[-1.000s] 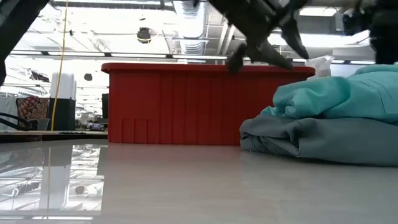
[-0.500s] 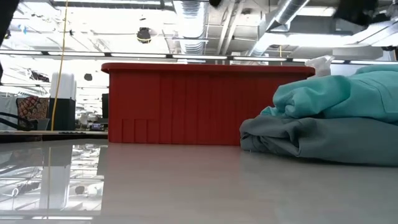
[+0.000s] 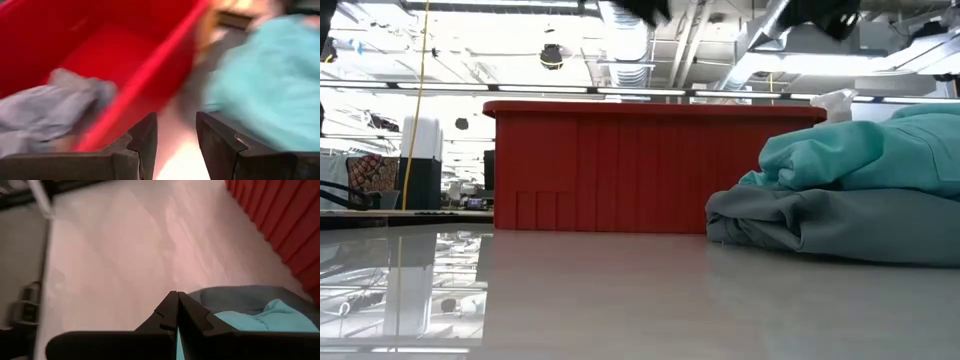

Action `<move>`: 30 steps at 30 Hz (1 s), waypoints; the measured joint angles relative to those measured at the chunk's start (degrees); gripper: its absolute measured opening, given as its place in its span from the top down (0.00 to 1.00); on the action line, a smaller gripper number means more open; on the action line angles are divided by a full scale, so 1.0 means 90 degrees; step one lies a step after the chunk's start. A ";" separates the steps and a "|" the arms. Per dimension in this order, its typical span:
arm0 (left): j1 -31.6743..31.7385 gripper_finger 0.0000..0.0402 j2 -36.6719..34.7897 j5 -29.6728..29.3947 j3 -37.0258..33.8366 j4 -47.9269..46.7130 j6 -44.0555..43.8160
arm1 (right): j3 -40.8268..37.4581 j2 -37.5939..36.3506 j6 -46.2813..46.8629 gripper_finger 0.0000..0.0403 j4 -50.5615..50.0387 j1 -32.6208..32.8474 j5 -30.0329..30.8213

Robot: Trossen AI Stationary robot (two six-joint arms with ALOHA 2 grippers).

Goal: Fold Laundry from Bin
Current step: Remove the blue shirt from the red laundry bin

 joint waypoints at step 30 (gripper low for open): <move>0.6955 0.51 0.0521 0.7120 -0.0322 -0.0050 0.6014 | -0.0005 0.0557 0.0345 0.93 0.2499 -0.4819 -0.2710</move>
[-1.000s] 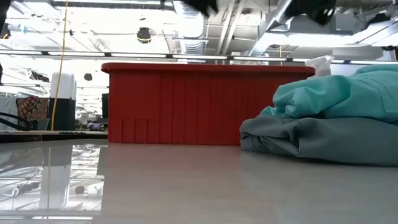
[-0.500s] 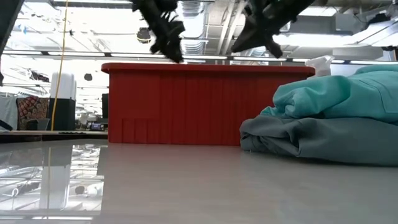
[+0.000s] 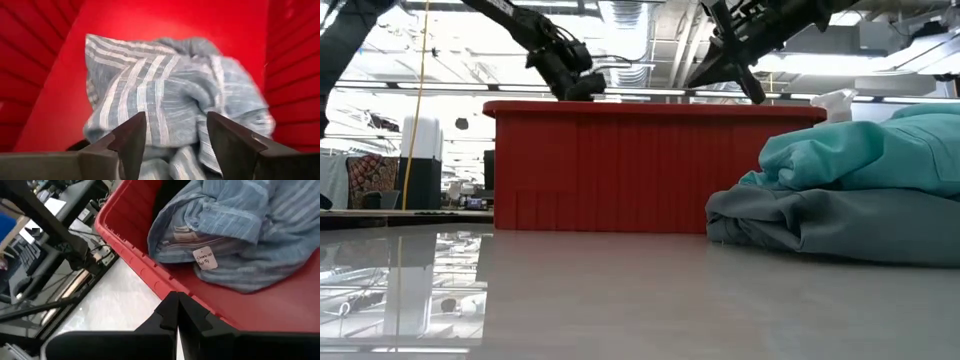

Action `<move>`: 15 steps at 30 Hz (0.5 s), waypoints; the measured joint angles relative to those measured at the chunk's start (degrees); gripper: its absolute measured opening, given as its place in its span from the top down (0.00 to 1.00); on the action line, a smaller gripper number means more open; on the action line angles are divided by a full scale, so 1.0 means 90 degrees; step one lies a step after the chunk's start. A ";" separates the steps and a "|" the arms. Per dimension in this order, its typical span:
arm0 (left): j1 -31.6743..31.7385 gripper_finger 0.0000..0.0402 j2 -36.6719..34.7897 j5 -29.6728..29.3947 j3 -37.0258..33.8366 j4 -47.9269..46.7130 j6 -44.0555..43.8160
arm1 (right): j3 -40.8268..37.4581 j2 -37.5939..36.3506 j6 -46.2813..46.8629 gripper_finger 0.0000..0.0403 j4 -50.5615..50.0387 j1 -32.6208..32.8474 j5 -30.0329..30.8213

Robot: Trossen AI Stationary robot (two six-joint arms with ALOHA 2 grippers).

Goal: Fold Laundry from Bin
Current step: Remove the blue shirt from the red laundry bin

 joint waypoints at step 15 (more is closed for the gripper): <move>-0.0682 0.56 0.0931 -0.2782 0.0007 0.0216 0.0884 | 0.0000 0.0000 -0.1030 0.93 -0.0396 0.0043 -0.1200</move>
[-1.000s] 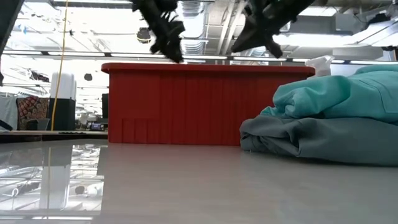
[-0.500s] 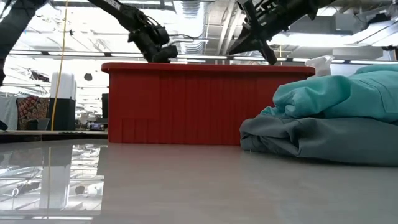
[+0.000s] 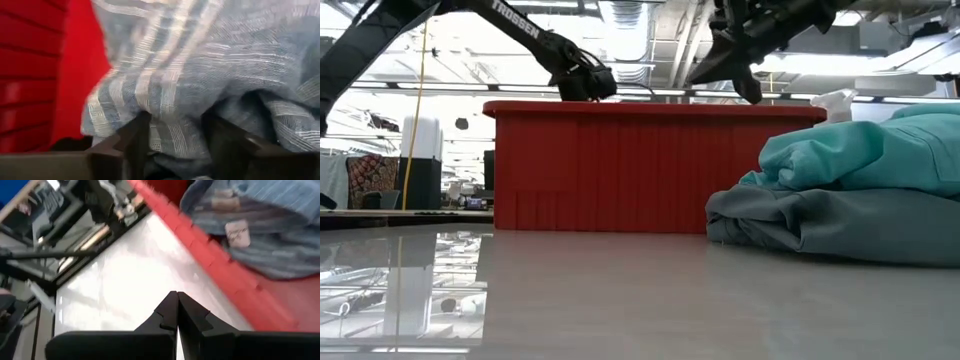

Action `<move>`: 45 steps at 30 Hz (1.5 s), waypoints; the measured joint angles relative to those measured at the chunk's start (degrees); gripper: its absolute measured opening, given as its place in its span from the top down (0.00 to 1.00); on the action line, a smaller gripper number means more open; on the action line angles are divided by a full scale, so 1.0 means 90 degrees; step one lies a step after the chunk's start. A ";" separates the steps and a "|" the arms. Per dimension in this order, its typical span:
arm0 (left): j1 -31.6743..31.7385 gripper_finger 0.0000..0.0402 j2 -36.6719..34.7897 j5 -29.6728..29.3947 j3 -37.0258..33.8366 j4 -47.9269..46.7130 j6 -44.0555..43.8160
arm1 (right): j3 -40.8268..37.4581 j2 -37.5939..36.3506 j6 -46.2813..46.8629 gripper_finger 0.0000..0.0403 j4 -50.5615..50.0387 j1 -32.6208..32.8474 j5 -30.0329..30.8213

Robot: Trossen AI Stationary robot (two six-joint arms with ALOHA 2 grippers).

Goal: Fold Laundry from Bin
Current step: Remove the blue shirt from the red laundry bin

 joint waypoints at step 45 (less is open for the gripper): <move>-0.5343 1.00 -0.4981 0.1515 0.1899 -0.0005 -0.3845 | -0.0294 -0.1411 -0.1962 0.92 0.2260 0.2102 -0.0390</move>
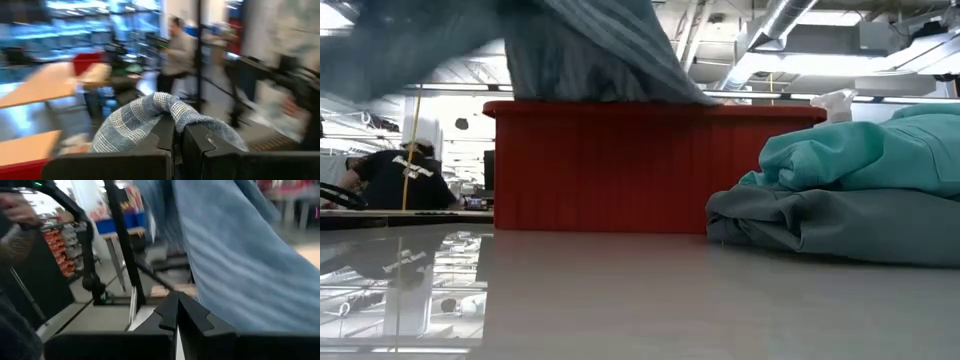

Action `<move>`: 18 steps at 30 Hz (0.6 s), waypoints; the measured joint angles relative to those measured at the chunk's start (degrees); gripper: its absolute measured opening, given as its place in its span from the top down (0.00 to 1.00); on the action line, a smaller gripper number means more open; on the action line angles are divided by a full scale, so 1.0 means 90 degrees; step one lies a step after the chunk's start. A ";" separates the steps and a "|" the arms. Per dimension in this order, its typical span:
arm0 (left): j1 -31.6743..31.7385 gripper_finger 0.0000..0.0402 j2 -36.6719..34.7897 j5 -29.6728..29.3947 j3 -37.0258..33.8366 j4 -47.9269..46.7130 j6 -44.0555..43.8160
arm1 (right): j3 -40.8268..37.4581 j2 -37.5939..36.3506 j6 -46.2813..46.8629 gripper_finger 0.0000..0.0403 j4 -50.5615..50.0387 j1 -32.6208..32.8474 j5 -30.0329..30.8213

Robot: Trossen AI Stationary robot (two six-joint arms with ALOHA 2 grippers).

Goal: Fold Laundry from Bin
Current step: Remove the blue shirt from the red laundry bin

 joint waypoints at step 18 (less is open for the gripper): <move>-0.1875 1.00 -0.0830 0.0469 -0.2629 -0.0638 0.0296 | 0.2538 0.3798 -0.2931 0.69 0.1722 0.2281 0.4702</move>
